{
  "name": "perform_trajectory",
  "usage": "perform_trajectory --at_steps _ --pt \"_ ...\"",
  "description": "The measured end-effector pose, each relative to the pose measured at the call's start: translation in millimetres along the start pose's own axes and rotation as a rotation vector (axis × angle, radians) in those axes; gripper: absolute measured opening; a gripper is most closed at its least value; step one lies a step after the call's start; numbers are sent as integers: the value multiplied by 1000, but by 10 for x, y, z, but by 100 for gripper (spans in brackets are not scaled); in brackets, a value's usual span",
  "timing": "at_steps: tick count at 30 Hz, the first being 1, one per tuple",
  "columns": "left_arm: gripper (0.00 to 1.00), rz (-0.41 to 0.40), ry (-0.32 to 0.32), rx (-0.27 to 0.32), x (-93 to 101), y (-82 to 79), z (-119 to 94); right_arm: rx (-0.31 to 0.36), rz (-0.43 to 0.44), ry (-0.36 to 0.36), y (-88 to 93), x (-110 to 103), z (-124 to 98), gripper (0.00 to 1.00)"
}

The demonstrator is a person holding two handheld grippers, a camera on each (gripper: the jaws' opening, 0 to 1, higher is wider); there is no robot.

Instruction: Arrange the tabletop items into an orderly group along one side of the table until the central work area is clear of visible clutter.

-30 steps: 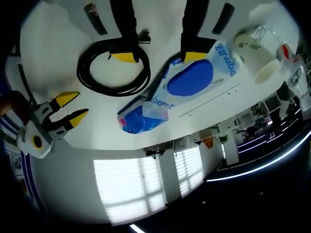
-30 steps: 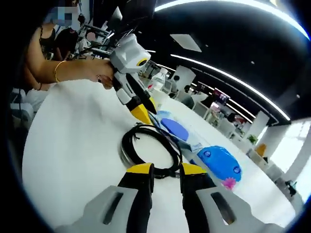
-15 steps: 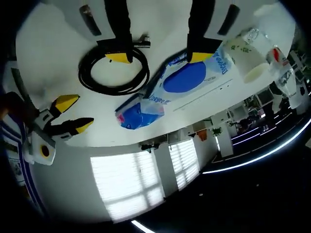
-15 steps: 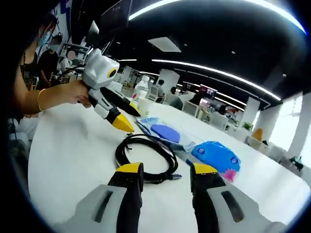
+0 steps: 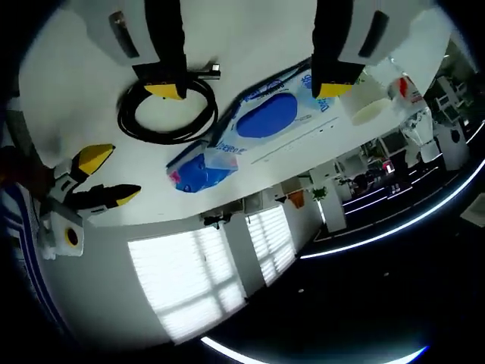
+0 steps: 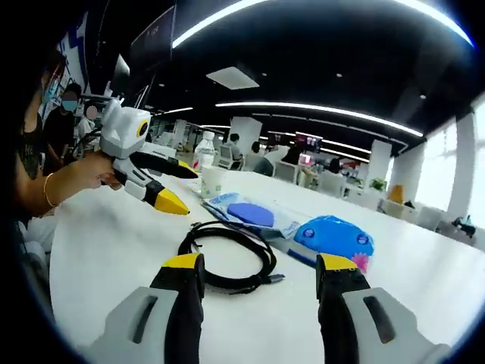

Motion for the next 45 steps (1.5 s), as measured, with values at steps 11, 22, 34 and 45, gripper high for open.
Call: perform_trajectory --at_steps 11,22,34,45 --pt "85 -82 -94 68 -147 -8 -225 72 22 41 -119 72 -92 69" --pt "90 -89 -127 126 -172 -77 -483 99 50 63 -99 63 -135 78" --pt "93 -122 -153 146 -243 -53 -700 88 67 67 -66 5 -262 81" --pt "95 -160 -197 208 -296 -69 -973 141 33 82 -214 24 -420 86"
Point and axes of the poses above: the point that each gripper's makers call its tool centre point, and the gripper's own axes: z roughly forward along the fingers, x roughly to its right, y roughly out of its underside, the point moved 3 cm from there along -z, roughly backward along the fingers, and after that the axes turned 4 degrees about -y, right-handed, at the moved point
